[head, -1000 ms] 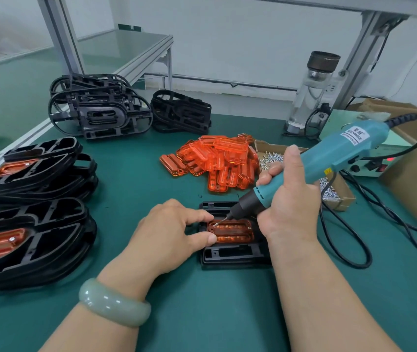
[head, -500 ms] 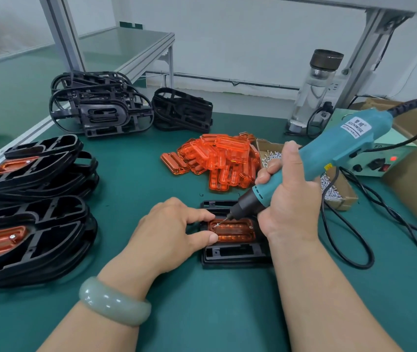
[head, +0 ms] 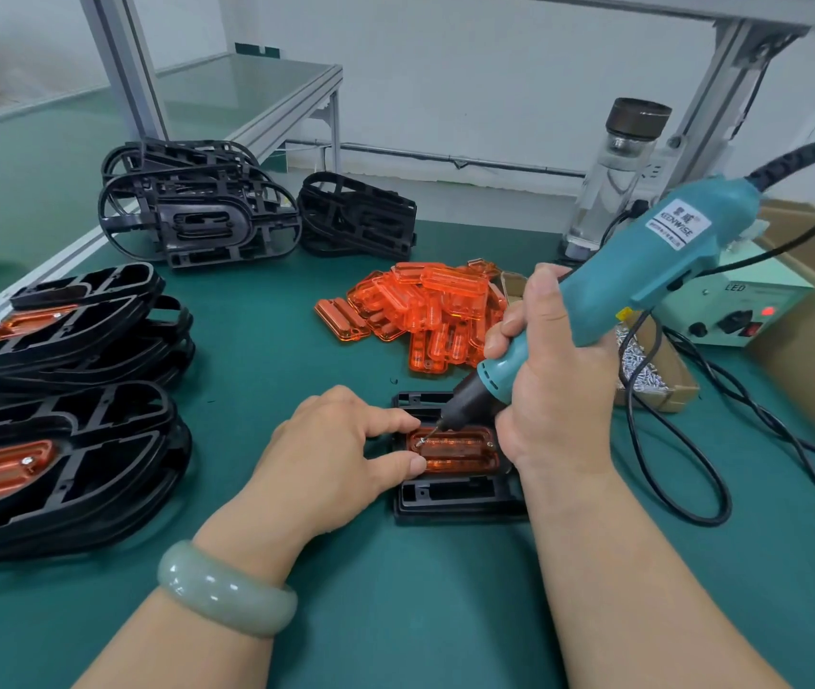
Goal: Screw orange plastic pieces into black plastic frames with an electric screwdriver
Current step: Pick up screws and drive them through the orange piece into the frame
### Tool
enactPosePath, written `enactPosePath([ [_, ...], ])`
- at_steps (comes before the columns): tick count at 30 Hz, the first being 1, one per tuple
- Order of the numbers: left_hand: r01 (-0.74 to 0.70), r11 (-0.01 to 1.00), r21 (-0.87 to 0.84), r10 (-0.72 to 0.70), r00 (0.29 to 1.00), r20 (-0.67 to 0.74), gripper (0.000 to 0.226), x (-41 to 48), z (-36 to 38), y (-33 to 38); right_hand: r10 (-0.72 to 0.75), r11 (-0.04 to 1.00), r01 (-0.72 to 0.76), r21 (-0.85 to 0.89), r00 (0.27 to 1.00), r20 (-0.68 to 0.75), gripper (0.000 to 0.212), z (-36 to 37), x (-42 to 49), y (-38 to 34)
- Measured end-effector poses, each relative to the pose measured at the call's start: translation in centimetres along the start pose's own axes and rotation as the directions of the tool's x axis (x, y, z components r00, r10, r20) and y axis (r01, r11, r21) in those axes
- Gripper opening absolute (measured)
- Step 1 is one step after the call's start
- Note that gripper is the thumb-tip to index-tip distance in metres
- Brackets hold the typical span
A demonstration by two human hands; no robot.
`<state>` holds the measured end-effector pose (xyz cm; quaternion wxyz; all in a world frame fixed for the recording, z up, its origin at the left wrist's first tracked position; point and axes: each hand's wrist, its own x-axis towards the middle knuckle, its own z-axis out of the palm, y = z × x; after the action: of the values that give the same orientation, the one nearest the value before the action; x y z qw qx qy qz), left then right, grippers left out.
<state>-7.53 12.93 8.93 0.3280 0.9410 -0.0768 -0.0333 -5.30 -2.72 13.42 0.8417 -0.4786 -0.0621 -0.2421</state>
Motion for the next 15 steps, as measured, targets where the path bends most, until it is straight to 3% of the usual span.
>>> enactPosePath([
  [8,-0.02,0.999,0.029,0.021,0.999,-0.038,0.035,-0.1,0.2,0.0,0.036,0.995,-0.015,-0.094,0.972,0.232,0.016,1.0,0.1,-0.4],
  [15,-0.043,0.998,0.04,0.045,0.998,-0.046,0.033,0.3,0.1,0.1,0.112,0.989,-0.053,-0.138,0.879,0.464,0.013,1.8,1.2,0.1],
])
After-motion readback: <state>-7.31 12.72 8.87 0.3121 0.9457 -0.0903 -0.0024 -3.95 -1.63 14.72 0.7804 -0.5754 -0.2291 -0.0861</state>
